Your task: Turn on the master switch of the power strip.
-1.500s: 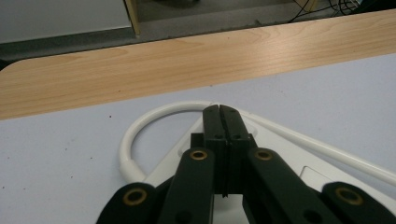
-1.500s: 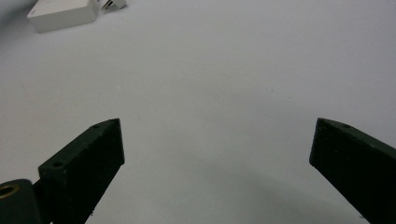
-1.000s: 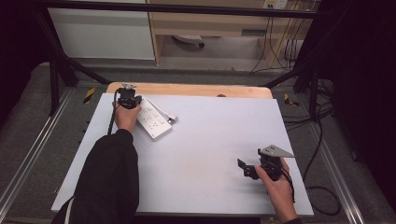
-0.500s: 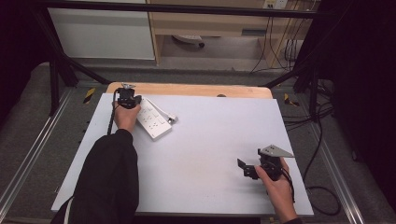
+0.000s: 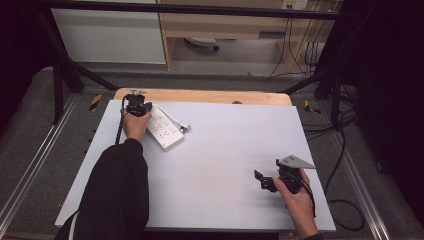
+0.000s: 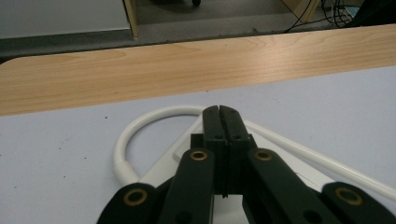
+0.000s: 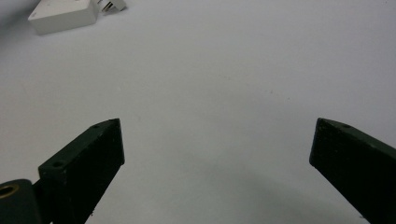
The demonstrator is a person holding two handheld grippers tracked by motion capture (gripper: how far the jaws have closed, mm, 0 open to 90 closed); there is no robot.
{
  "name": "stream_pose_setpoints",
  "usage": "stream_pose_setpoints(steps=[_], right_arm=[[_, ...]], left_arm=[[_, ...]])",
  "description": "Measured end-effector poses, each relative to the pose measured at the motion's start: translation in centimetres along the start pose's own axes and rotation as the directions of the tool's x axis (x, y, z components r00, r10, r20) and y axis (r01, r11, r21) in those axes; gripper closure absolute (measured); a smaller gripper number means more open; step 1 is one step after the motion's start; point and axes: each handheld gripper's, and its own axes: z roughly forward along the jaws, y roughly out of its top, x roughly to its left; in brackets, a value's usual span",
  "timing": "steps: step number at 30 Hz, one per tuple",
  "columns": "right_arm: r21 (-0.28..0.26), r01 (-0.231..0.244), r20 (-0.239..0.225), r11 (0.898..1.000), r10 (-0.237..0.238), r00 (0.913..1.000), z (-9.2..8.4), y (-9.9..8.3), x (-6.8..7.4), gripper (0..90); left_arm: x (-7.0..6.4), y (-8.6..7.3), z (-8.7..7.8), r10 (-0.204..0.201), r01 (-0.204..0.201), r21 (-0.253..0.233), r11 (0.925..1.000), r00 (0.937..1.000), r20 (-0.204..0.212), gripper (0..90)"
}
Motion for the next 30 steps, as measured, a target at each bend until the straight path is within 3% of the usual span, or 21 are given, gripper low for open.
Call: stream_pose_setpoints(steps=[10,21,30], right_arm=[[-0.002,0.001,-0.002,1.0,-0.001,1.0,0.0,0.0,0.0,3.5],[-0.004,0.003,-0.005,1.0,-0.003,1.0,0.0,0.1,0.1,3.5],[-0.007,0.009,-0.01,1.0,-0.009,0.9999,0.0,0.3,0.2,3.4]], left_arm=[[0.0,0.3,-0.3,-0.021,0.022,-0.031,0.9993,0.9996,0.02,89.9],[-0.6,0.9,-1.4,-0.012,0.014,-0.043,0.999,0.9994,0.033,64.9],[-1.8,1.3,-3.2,-0.023,0.031,-0.09,0.9954,0.9953,0.095,36.7]])
